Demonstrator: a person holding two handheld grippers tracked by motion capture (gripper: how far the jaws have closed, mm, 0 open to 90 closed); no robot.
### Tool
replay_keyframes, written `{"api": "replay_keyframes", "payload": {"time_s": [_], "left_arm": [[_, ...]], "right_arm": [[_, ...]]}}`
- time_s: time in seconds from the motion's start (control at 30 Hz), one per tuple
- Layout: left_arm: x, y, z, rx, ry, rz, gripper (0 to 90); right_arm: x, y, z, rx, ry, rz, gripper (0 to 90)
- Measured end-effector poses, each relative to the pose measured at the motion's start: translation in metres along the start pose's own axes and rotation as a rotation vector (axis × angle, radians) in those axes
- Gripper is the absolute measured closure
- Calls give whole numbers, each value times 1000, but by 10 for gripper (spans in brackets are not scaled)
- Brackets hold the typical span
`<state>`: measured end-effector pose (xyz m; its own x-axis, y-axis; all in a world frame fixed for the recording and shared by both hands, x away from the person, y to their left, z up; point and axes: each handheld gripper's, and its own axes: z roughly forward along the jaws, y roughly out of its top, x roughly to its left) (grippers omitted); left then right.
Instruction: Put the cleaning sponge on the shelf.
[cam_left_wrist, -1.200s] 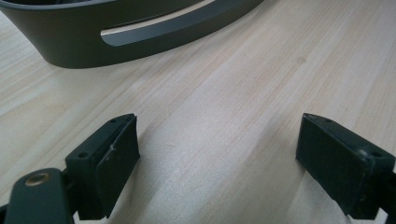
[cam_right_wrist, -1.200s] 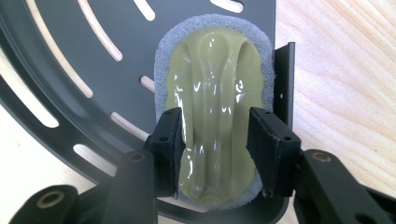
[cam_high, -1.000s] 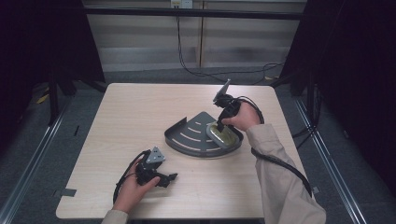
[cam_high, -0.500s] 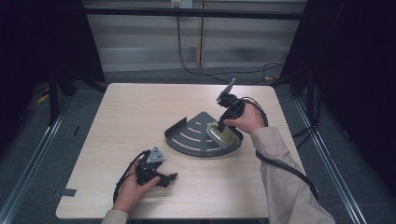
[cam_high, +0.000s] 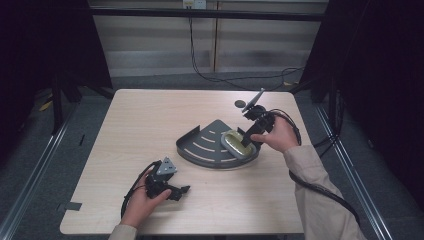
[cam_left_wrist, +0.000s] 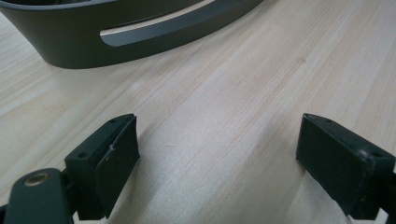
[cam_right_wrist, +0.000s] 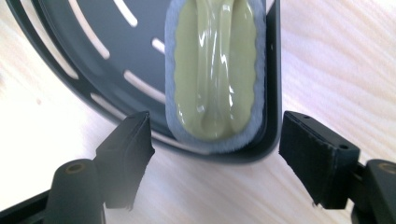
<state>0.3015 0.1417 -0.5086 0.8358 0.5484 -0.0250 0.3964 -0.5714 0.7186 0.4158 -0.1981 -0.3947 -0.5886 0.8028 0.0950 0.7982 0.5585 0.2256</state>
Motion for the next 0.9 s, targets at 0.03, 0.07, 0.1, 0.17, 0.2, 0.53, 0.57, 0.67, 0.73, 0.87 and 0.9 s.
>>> {"api": "replay_keyframes", "payload": {"time_s": [0.03, 0.07, 0.1, 0.17, 0.2, 0.53, 0.57, 0.67, 0.73, 0.87, 0.9], "left_arm": [[0, 0, 0, -5, -2, -2, 125], [0, 0, 0, -5, -3, -3, 125], [0, 0, 0, -4, -3, -3, 124], [0, 0, 0, -7, -4, -7, 123], [0, 0, 0, -7, -5, -8, 124], [1, 0, 0, 2, -4, 5, 123], [1, 0, 0, 2, -4, 6, 123], [1, 0, 0, 2, -4, 6, 123], [1, 0, 0, 1, -4, 5, 123], [1, 0, 0, 3, -4, 7, 122], [1, 0, 0, 1, -5, 4, 122]], "right_arm": [[0, -4, -1, 6, -3, 2, 250], [-1, -7, -1, 5, -7, -1, 246], [-1, -11, -2, 3, -11, -3, 248], [-2, -19, -3, -12, 2, -2, 247], [-2, -21, -3, -14, 2, -4, 247], [0, -53, -2, -37, -15, -19, 246], [0, -57, -1, -32, -16, -22, 247], [1, -65, 4, -19, -27, -25, 247], [2, -71, 6, -21, -30, -24, 247], [2, -86, 12, -29, -24, -15, 253], [2, -90, 13, -28, -26, -11, 253]]}}
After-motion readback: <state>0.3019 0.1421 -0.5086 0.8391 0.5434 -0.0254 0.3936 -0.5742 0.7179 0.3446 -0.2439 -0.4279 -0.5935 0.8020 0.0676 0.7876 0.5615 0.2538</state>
